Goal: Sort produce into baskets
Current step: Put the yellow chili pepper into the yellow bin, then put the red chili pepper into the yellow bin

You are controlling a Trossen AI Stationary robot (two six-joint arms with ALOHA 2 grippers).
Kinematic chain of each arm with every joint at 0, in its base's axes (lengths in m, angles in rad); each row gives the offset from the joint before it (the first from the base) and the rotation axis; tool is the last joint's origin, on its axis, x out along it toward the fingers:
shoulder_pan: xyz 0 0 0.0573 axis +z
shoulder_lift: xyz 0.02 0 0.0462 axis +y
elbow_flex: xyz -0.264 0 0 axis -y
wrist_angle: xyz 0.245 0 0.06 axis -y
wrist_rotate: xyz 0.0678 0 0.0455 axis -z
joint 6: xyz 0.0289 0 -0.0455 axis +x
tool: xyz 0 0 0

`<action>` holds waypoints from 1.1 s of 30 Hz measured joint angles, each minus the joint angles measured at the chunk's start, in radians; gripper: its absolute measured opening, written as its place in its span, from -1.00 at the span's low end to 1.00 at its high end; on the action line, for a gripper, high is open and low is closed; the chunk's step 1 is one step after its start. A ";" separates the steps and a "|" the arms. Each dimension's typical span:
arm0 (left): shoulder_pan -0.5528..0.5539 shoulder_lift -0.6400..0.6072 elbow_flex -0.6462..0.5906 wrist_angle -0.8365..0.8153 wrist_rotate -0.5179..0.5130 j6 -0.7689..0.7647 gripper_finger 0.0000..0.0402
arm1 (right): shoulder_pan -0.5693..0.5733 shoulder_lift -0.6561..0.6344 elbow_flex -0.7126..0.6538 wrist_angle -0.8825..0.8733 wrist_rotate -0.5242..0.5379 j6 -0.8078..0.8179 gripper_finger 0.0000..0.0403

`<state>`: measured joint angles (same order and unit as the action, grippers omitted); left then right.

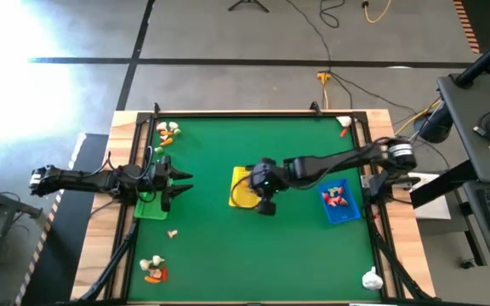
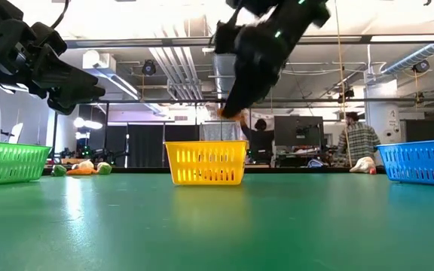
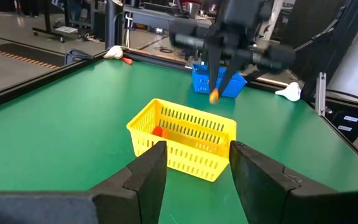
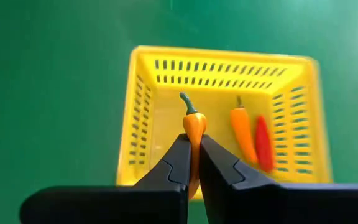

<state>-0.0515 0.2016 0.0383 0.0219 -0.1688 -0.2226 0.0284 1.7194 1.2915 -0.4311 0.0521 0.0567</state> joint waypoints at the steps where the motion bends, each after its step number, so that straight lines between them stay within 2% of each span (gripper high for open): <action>1: 0.000 0.000 0.000 0.000 0.000 0.000 -0.21 | 0.000 0.029 0.019 0.000 0.000 0.002 -0.94; 5: 0.000 0.000 0.000 0.000 0.000 0.000 -0.21 | -0.018 0.147 0.108 -0.007 0.011 -0.018 -0.94; 10: 0.000 0.000 0.000 0.000 0.000 0.000 -0.21 | -0.050 0.244 0.231 -0.155 0.060 -0.014 -0.94; 14: 0.000 0.000 0.000 0.000 0.000 0.000 -0.21 | -0.075 0.297 0.280 -0.239 0.086 -0.009 -0.93; 17: 0.000 0.001 0.000 0.000 0.000 0.000 -0.21 | -0.089 0.323 0.282 -0.244 0.079 0.019 -0.83; 21: 0.000 0.001 0.000 0.000 0.000 0.000 -0.21 | -0.101 0.327 0.292 -0.251 0.087 0.043 -0.58; 24: 0.000 0.001 0.000 0.000 0.000 0.000 -0.21 | -0.102 0.296 0.323 -0.326 0.088 0.102 -0.45; 29: 0.000 0.001 0.000 0.000 0.000 0.000 -0.21 | -0.094 0.154 0.352 -0.378 0.092 0.066 -0.32; 31: 0.000 0.001 0.000 0.000 0.000 0.000 -0.21 | -0.093 0.088 0.354 -0.434 0.119 0.083 -0.29; 33: 0.000 0.001 0.000 0.000 0.000 0.000 -0.21 | -0.095 0.013 0.343 -0.481 0.195 0.125 -0.27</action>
<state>-0.0513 0.2024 0.0383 0.0217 -0.1688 -0.2226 -0.0664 1.7328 1.6349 -0.9122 0.2466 0.1814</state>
